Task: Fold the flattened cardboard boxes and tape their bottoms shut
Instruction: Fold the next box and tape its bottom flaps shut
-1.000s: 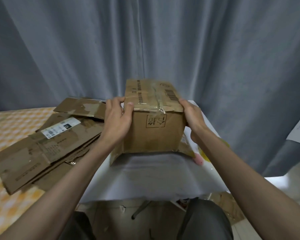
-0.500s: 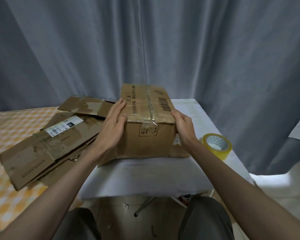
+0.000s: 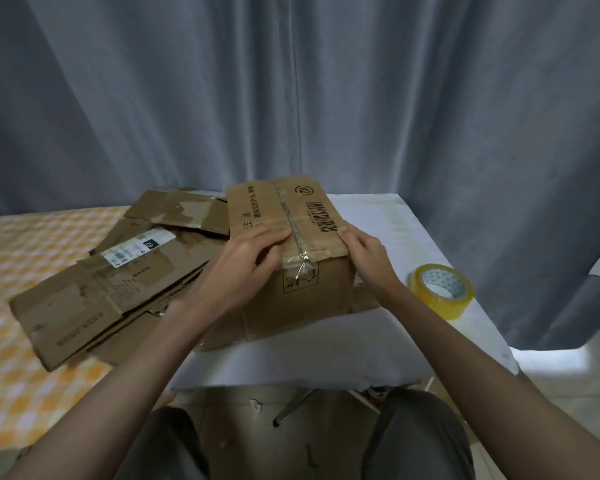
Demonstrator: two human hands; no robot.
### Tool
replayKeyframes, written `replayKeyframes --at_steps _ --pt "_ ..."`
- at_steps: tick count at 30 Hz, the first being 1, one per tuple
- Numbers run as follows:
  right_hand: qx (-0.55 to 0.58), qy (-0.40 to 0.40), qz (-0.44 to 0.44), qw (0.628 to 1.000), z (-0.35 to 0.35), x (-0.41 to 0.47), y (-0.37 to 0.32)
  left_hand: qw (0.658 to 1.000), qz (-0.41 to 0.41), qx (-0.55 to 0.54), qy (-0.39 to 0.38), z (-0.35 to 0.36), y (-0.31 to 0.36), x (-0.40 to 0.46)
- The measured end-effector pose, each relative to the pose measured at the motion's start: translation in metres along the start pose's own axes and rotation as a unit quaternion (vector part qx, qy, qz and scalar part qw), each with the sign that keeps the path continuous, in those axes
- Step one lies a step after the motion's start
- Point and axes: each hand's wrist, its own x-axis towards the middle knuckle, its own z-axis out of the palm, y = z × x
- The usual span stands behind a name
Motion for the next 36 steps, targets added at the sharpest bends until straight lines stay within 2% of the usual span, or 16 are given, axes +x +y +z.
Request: replayKeyframes --at_steps 2,4,6,8,9,12,14,19,21,29,33,36 --pt "-0.020 -0.034 0.000 0.999 -0.008 -0.001 -0.001 0.996 0.016 0.073 -0.037 0.001 0.003 0.014" --pt "-0.032 -0.031 0.013 0.999 -0.020 -0.001 0.000 0.988 0.024 0.134 -0.071 0.007 -0.002 0.019" --pt "-0.056 0.036 0.018 0.998 -0.040 0.000 0.005 0.988 0.027 0.126 -0.087 0.013 -0.010 0.016" --pt "-0.169 0.117 0.026 0.978 -0.070 -0.002 0.020 0.989 0.036 0.113 -0.093 0.018 -0.017 0.009" --pt "-0.236 0.133 0.053 0.961 -0.086 -0.003 0.030 0.988 0.040 0.115 -0.094 0.018 -0.019 0.007" --pt "-0.393 0.080 0.176 0.899 -0.121 -0.014 0.056 0.987 0.047 0.124 -0.093 0.021 -0.020 0.006" --pt "-0.461 0.024 0.216 0.860 -0.130 -0.023 0.068 0.987 0.046 0.126 -0.092 0.022 -0.018 0.008" --pt "-0.531 0.006 0.147 0.834 -0.124 -0.035 0.082 0.986 0.045 0.118 -0.104 0.018 -0.018 0.009" --pt "-0.525 0.010 0.138 0.840 -0.122 -0.038 0.084 0.986 0.047 0.115 -0.108 0.015 -0.017 0.010" --pt "-0.404 0.135 0.031 0.904 -0.123 -0.055 0.060 0.988 0.023 0.113 -0.102 0.001 -0.001 0.021" --pt "-0.317 0.155 -0.027 0.935 -0.113 -0.065 0.042 0.986 0.043 0.149 -0.059 0.004 0.021 0.031" --pt "-0.281 0.143 -0.050 0.948 -0.101 -0.076 0.031 0.991 0.081 0.103 -0.031 0.019 0.043 0.036"
